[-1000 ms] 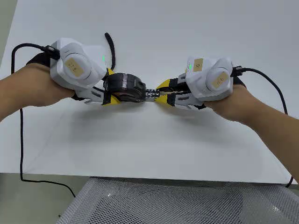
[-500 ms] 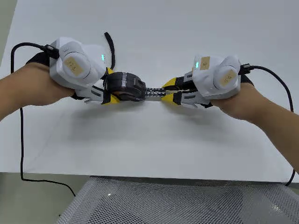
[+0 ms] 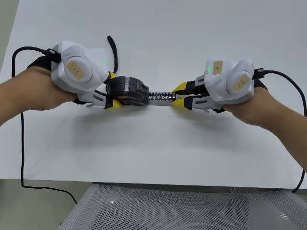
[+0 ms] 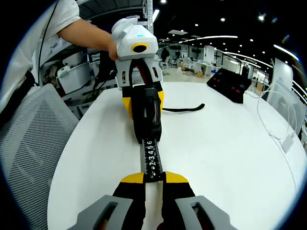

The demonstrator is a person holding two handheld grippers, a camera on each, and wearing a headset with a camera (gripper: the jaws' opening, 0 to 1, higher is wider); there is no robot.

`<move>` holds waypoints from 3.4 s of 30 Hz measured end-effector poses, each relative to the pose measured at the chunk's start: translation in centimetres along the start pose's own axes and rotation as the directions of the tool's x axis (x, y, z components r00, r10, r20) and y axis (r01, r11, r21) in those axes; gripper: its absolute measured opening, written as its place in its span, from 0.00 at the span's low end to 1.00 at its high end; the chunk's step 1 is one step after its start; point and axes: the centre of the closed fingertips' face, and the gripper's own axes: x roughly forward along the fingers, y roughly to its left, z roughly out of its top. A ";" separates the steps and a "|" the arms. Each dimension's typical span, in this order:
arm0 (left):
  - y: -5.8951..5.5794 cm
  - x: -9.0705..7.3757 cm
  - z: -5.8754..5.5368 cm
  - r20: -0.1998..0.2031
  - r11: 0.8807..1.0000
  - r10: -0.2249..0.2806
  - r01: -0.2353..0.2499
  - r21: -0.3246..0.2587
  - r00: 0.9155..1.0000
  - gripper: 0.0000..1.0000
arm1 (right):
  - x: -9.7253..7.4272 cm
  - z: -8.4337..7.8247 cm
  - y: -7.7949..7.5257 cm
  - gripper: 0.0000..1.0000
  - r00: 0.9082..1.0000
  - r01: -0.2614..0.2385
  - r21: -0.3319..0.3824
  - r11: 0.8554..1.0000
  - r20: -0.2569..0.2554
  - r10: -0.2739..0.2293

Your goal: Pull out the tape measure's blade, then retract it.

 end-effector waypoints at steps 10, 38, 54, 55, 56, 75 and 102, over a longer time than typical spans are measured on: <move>0.0 0.0 0.0 0.001 1.000 0.001 -0.001 -0.002 1.000 0.28 | -0.8 -0.6 -0.4 0.08 1.000 0.008 0.002 1.000 -0.015 -0.008; 0.0 0.1 0.0 0.004 1.000 0.002 -0.002 0.001 1.000 0.28 | -2.7 -2.3 -0.7 0.08 0.998 0.030 0.009 0.999 -0.049 -0.030; 0.1 0.1 0.1 0.005 1.000 0.000 0.000 0.000 1.000 0.28 | -4.2 -3.8 -1.1 0.07 0.996 0.042 0.015 0.999 -0.077 -0.041; 0.1 0.1 0.1 0.005 1.000 -0.001 0.001 0.001 1.000 0.28 | -4.3 -3.8 -1.1 0.07 0.996 0.042 0.014 0.999 -0.079 -0.041; 0.0 0.1 0.1 0.004 1.000 -0.001 0.001 0.001 1.000 0.28 | -4.3 -3.9 -1.1 0.07 0.996 0.041 0.013 0.999 -0.080 -0.040; 0.0 0.1 0.0 0.003 1.000 -0.001 0.001 0.003 1.000 0.28 | -5.5 -5.3 -1.4 0.07 0.993 0.055 0.018 0.998 -0.107 -0.053; -0.1 0.2 0.1 0.001 1.000 -0.001 0.001 0.007 1.000 0.28 | -8.2 -6.6 -1.6 0.07 0.988 0.077 0.014 0.997 -0.139 -0.074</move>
